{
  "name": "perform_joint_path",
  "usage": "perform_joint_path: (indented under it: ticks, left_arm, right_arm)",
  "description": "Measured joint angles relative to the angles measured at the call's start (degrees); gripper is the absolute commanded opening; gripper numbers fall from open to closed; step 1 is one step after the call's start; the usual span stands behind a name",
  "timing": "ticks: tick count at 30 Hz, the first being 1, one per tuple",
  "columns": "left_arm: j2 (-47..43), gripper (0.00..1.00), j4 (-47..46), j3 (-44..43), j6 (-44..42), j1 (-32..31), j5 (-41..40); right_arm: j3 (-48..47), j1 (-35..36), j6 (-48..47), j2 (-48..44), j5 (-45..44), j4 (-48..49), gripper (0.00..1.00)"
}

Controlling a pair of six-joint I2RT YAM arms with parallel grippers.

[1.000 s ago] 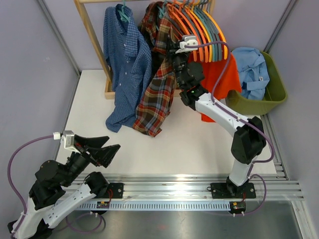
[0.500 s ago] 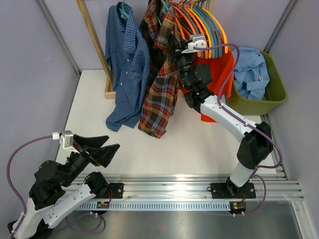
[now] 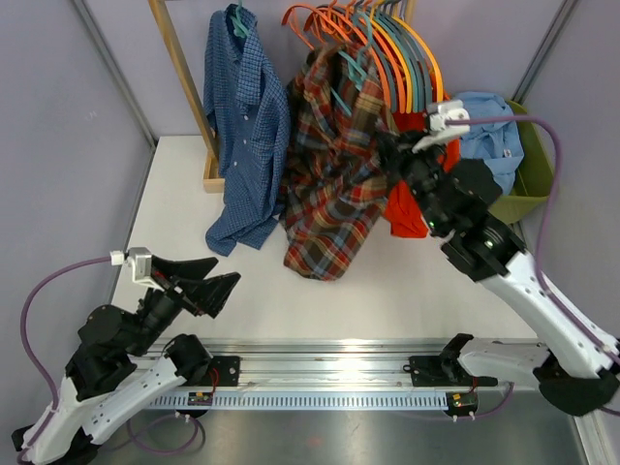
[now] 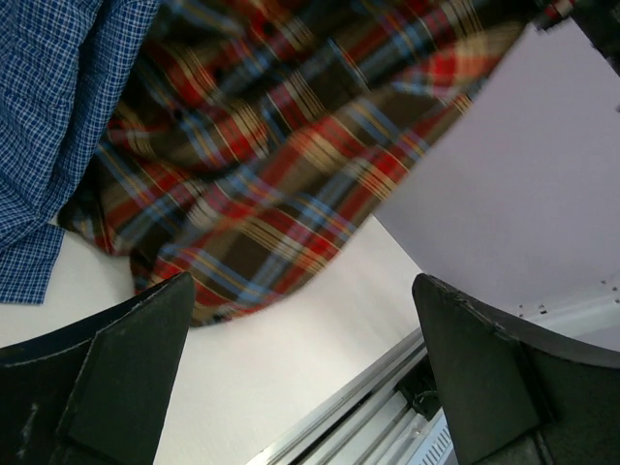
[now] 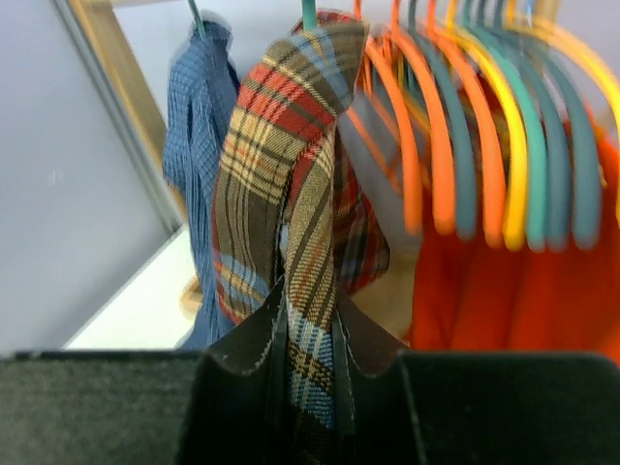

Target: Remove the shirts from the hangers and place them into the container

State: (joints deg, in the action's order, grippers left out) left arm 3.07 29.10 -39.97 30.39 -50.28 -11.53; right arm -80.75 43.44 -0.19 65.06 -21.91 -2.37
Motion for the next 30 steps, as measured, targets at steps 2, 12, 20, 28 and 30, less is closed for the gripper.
perform_joint_path:
  ticks: [2,12,20,28,30]
  left_arm:
    - [2.21,0.99,-2.99,1.27,-0.17,0.00,-0.07]
    - [22.05,0.99,-20.83,4.55,-0.26,0.00,0.13]
    - [45.48,0.98,-35.87,2.95,2.49,-0.76,0.35]
    - [60.28,0.98,-46.49,-1.70,5.25,-2.19,0.76]
    - [62.34,0.98,-49.29,-2.29,5.55,-2.49,1.27]
  right_arm:
    - [3.54,0.94,2.62,-6.36,-0.76,-7.41,0.00]
    - [19.58,3.45,17.40,-20.44,4.07,-36.94,0.00]
    - [26.77,4.17,25.46,-25.53,14.88,-39.80,0.00]
    - [27.89,4.70,29.20,-26.47,22.47,-34.64,0.00]
    - [28.55,4.92,29.73,-26.36,23.21,-33.81,0.00]
